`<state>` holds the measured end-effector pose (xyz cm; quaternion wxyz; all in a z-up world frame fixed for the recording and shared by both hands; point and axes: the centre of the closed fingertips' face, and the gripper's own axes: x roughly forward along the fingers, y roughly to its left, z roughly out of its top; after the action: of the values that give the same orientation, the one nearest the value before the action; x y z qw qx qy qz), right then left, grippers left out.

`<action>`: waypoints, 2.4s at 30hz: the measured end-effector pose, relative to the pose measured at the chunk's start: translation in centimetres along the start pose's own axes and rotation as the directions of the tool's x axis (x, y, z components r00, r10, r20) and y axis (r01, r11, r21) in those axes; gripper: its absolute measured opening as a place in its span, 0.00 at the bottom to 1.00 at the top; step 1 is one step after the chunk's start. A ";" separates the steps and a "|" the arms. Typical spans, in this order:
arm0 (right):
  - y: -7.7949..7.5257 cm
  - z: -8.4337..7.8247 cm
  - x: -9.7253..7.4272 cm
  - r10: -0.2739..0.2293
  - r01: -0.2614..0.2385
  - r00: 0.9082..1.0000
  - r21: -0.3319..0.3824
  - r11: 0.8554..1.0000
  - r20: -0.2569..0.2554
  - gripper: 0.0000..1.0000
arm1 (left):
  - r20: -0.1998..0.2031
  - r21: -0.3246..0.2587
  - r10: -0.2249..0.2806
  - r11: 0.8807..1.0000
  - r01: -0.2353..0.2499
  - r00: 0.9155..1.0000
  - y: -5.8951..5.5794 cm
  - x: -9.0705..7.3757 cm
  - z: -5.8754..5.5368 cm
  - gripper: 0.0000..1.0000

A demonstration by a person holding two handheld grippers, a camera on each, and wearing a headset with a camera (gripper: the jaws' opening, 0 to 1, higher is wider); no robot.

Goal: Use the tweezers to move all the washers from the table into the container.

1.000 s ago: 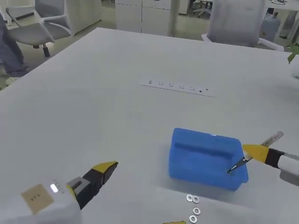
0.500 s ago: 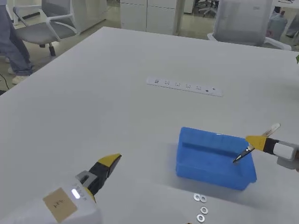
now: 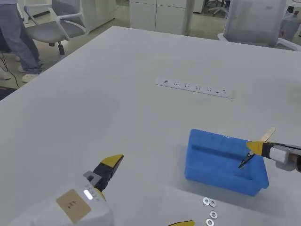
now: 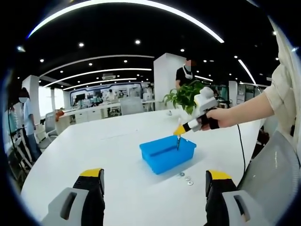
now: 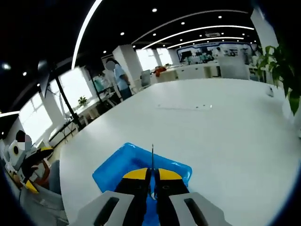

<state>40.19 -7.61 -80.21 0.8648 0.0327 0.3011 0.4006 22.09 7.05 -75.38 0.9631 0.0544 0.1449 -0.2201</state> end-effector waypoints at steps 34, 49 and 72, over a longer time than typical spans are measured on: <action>6.1 2.1 -4.2 0.117 -0.090 0.976 -0.148 0.985 0.182 0.02 | -0.016 -0.006 -0.021 1.000 0.021 1.000 -0.3 0.1 -0.4 0.88; 10.3 -2.6 -3.9 0.203 -0.210 0.970 0.034 0.977 0.137 0.02 | -0.016 -0.018 -0.033 0.999 0.032 0.999 -0.4 0.0 -0.4 0.86; 11.9 -7.9 -2.2 0.210 -0.210 0.978 0.003 0.978 -0.004 0.02 | -0.017 -0.021 -0.037 0.999 0.036 0.999 -0.4 0.1 -0.4 0.85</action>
<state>26.75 -2.54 -82.08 0.8170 0.0643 0.2983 0.4893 21.84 6.74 -75.84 0.9581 0.0437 0.1568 -0.2356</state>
